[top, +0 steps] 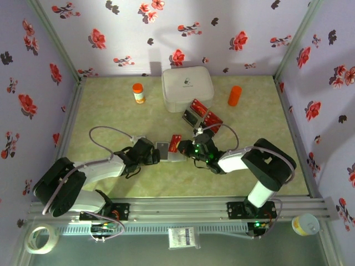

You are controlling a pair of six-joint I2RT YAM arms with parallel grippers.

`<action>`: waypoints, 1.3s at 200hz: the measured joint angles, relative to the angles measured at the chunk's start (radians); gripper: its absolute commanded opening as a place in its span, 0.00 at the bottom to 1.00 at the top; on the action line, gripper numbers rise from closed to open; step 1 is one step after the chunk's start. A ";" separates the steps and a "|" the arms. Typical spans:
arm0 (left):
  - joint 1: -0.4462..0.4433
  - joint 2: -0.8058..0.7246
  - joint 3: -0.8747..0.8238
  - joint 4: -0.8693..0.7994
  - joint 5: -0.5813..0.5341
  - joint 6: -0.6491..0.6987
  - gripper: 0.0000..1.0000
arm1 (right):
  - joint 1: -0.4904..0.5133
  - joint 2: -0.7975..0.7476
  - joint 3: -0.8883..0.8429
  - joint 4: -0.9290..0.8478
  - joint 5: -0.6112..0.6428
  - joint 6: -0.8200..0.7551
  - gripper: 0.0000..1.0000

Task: Put the credit cards into the card holder

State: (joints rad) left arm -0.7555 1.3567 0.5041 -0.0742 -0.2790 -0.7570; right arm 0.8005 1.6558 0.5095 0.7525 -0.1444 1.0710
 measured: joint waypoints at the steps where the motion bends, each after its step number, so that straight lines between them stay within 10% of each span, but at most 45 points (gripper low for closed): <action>1: 0.000 0.000 0.000 0.000 0.000 0.000 0.94 | 0.000 0.000 0.000 0.000 0.000 0.000 0.00; 260: 0.000 0.002 0.003 -0.006 -0.006 0.000 0.94 | 0.010 0.078 -0.014 0.062 -0.048 0.014 0.00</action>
State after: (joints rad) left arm -0.7555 1.3586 0.5068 -0.0799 -0.2855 -0.7570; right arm 0.8108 1.7340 0.4953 0.8146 -0.1921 1.0855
